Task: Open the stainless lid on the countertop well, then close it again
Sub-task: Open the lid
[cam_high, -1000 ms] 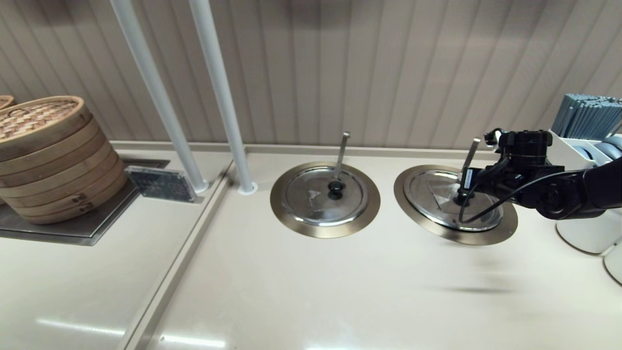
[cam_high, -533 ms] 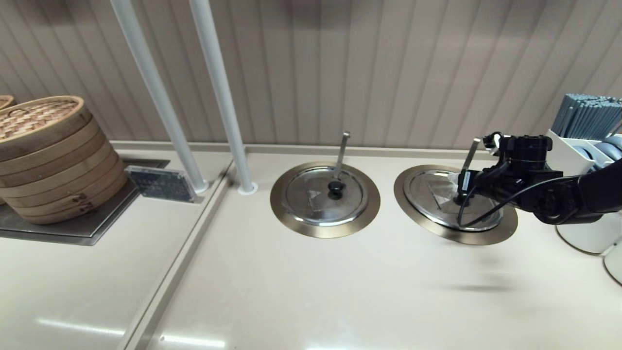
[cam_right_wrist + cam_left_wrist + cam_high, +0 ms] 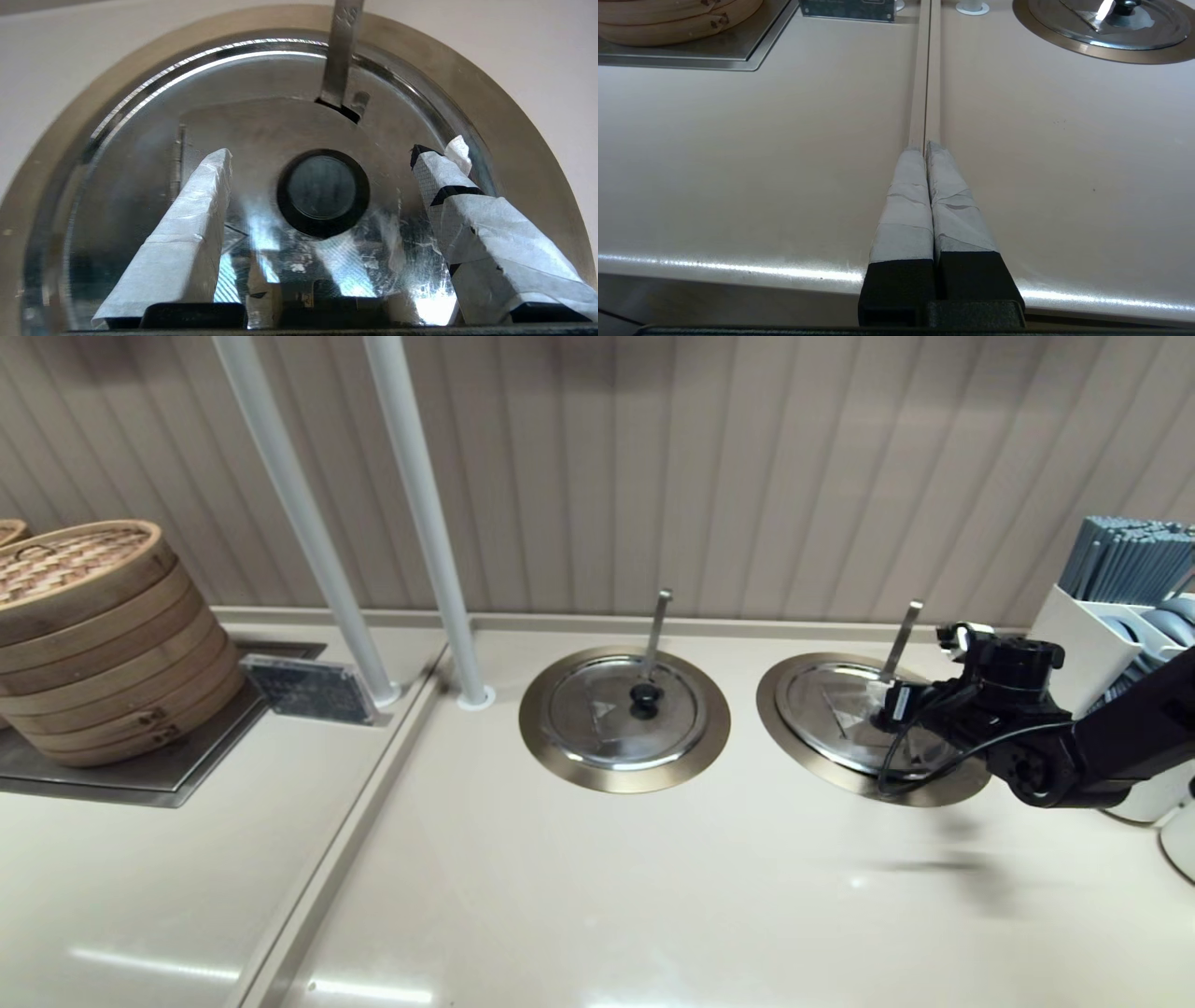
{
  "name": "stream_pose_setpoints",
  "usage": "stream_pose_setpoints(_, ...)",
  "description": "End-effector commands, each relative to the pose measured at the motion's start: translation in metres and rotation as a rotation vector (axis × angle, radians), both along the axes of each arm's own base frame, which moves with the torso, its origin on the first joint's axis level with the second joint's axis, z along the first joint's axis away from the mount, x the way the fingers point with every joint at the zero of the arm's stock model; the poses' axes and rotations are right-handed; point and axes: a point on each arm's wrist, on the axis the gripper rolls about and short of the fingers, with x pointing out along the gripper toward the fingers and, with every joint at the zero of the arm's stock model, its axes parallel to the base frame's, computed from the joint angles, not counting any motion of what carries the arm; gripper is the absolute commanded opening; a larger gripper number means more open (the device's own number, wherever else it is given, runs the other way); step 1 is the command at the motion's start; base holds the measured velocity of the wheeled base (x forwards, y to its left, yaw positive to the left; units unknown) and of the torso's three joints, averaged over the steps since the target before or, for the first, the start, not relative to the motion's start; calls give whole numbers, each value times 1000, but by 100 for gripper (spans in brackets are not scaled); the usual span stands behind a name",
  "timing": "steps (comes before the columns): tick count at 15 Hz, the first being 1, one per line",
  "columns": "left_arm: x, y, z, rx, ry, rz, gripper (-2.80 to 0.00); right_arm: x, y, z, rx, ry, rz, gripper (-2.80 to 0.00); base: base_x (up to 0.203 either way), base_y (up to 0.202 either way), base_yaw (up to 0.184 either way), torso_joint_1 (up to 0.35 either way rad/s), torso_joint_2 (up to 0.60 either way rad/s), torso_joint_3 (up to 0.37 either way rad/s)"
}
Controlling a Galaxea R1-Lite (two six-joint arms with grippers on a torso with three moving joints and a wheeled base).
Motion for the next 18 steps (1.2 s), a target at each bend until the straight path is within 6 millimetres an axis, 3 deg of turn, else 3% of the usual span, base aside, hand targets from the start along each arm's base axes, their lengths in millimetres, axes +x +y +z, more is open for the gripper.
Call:
stream_pose_setpoints(1, 0, 0, 0, 0, 0, 0, -280, 3, -8, -22, 6, 32, -20, 0, 0, 0, 0, 0, 0, 0)
stream_pose_setpoints(9, 0, 0, 0, 0, 1, 0, -280, 8, -5, -29, -3, -44, -8, 0, 0, 0, 0, 0, 0, 0)
stream_pose_setpoints(18, 0, 0, 0, 0, 1, 0, -280, 9, 17, -27, 1, -53, 39, 0, 0, 0, 0, 0, 0, 0)
